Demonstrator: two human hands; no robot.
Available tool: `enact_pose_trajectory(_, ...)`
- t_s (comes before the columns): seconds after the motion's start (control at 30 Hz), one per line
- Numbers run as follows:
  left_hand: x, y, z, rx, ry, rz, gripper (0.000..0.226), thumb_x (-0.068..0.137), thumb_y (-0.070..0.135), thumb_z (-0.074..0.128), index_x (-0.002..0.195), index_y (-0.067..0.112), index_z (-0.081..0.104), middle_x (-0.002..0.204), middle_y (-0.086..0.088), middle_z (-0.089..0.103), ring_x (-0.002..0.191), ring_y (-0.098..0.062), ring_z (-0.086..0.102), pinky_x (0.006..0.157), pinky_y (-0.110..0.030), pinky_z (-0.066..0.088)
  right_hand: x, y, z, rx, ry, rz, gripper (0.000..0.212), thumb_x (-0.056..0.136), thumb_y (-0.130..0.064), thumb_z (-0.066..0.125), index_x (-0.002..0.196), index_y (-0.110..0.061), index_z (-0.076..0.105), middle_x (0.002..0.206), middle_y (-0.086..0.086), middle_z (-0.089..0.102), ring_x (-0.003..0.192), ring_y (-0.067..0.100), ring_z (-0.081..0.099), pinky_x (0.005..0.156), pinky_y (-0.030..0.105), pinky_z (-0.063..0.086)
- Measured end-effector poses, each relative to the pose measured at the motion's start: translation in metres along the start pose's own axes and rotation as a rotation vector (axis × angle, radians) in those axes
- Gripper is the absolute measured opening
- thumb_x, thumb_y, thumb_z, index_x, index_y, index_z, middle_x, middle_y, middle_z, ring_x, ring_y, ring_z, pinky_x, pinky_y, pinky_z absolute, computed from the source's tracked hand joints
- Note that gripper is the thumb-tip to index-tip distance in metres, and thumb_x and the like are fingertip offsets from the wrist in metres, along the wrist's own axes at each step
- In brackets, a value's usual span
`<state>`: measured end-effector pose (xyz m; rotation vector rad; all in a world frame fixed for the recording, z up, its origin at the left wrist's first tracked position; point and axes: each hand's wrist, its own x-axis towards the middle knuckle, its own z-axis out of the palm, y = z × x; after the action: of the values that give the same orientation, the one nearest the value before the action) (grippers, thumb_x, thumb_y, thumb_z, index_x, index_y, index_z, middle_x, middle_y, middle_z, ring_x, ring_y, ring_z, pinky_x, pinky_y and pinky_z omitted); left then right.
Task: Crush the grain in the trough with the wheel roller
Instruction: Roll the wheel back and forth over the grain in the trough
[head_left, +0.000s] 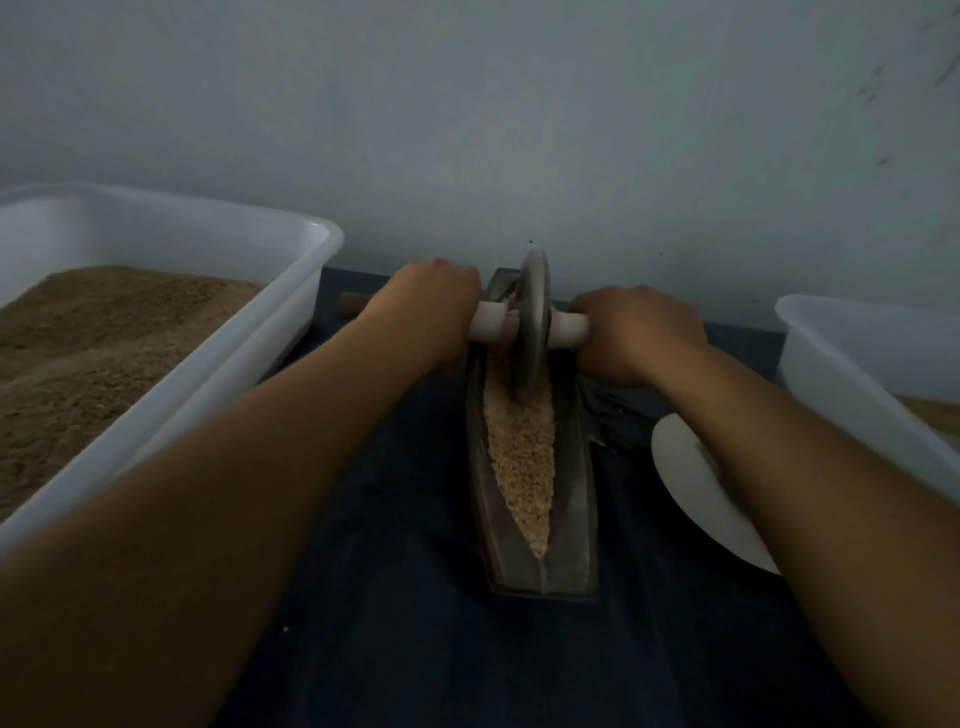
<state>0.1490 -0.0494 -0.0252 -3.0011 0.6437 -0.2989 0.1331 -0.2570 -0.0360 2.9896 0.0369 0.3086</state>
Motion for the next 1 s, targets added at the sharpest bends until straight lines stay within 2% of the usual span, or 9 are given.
enact_pose_trajectory(0.07, 0.004, -0.002, 0.000, -0.060, 0.043, -0.010, 0.045, 0.083, 0.013, 0.071, 0.124, 0.009, 0.051, 0.123, -0.014, 0.054, 0.110, -0.030, 0.056, 0.087, -0.037, 0.044, 0.005, 0.000, -0.003, -0.004, -0.035, 0.010, 0.026, 0.081, -0.046, 0.062, 0.105, -0.038, 0.063, 0.112, -0.002, 0.065, 0.094, 0.025, 0.062, 0.052, 0.023, 0.025)
enact_pose_trajectory(0.17, 0.005, -0.001, 0.004, -0.063, 0.077, -0.031, 0.045, 0.084, 0.014, 0.071, 0.123, 0.008, 0.050, 0.123, -0.015, 0.052, 0.109, -0.031, 0.055, 0.086, -0.037, 0.045, 0.006, -0.001, -0.003, -0.010, -0.038, 0.024, 0.023, 0.081, -0.044, 0.061, 0.103, -0.038, 0.063, 0.111, -0.002, 0.065, 0.094, 0.026, 0.063, 0.053, 0.024, 0.027)
enact_pose_trajectory(0.37, -0.012, 0.004, 0.004, 0.052, -0.019, -0.053, 0.032, 0.086, 0.017, 0.067, 0.115, 0.008, 0.057, 0.110, -0.013, 0.062, 0.098, -0.028, 0.061, 0.080, -0.039, 0.049, -0.011, -0.004, 0.000, -0.014, 0.055, 0.016, 0.018, 0.081, -0.040, 0.062, 0.097, -0.034, 0.064, 0.098, -0.001, 0.067, 0.072, 0.021, 0.054, 0.052, 0.023, 0.026)
enact_pose_trajectory(0.47, -0.029, 0.009, 0.004, 0.120, 0.008, -0.038, 0.026, 0.087, 0.018, 0.065, 0.112, 0.010, 0.060, 0.108, -0.011, 0.063, 0.097, -0.027, 0.062, 0.081, -0.039, 0.051, -0.032, -0.007, 0.004, -0.005, 0.149, 0.001, 0.014, 0.079, -0.039, 0.064, 0.089, -0.030, 0.064, 0.089, -0.001, 0.067, 0.075, 0.025, 0.060, 0.054, 0.026, 0.028)
enact_pose_trajectory(0.57, -0.046, 0.016, 0.004, 0.162, 0.051, -0.031, 0.023, 0.088, 0.019, 0.063, 0.110, 0.012, 0.060, 0.109, -0.010, 0.063, 0.097, -0.026, 0.062, 0.081, -0.038, 0.050, -0.059, -0.011, 0.007, -0.012, 0.245, 0.003, 0.011, 0.080, -0.035, 0.065, 0.077, -0.027, 0.057, 0.075, -0.003, 0.062, 0.065, 0.024, 0.053, 0.053, 0.029, 0.021)
enact_pose_trajectory(0.67, -0.063, 0.021, -0.002, 0.178, 0.051, -0.039, 0.023, 0.087, 0.020, 0.065, 0.109, 0.014, 0.060, 0.108, -0.008, 0.062, 0.095, -0.025, 0.062, 0.080, -0.037, 0.050, -0.086, -0.016, 0.003, -0.024, 0.289, -0.020, 0.018, 0.081, -0.032, 0.064, 0.076, -0.028, 0.047, 0.066, -0.004, 0.051, 0.066, 0.027, 0.057, 0.057, 0.031, 0.021)
enact_pose_trajectory(0.73, -0.075, 0.025, -0.005, 0.163, 0.055, -0.059, 0.025, 0.086, 0.020, 0.066, 0.109, 0.014, 0.059, 0.108, -0.007, 0.061, 0.094, -0.024, 0.062, 0.077, -0.035, 0.048, -0.101, -0.019, -0.003, -0.025, 0.314, -0.045, 0.019, 0.080, -0.031, 0.065, 0.078, -0.027, 0.046, 0.068, -0.003, 0.054, 0.065, 0.028, 0.057, 0.059, 0.032, 0.022)
enact_pose_trajectory(0.83, -0.095, 0.027, -0.006, 0.125, 0.108, -0.093, 0.025, 0.086, 0.021, 0.067, 0.108, 0.015, 0.057, 0.108, -0.005, 0.059, 0.093, -0.024, 0.061, 0.069, -0.033, 0.043, -0.118, -0.021, -0.010, -0.005, 0.363, -0.080, 0.016, 0.077, -0.030, 0.070, 0.082, -0.022, 0.057, 0.073, 0.002, 0.061, 0.067, 0.029, 0.059, 0.062, 0.033, 0.023)
enact_pose_trajectory(1.0, -0.107, 0.025, -0.009, 0.116, 0.182, -0.079, 0.026, 0.085, 0.022, 0.068, 0.107, 0.016, 0.056, 0.107, -0.003, 0.056, 0.087, -0.022, 0.060, 0.064, -0.032, 0.039, -0.128, -0.018, -0.011, 0.021, 0.328, -0.110, 0.017, 0.084, -0.038, 0.065, 0.094, -0.025, 0.059, 0.082, -0.003, 0.062, 0.075, 0.023, 0.059, 0.065, 0.033, 0.029)
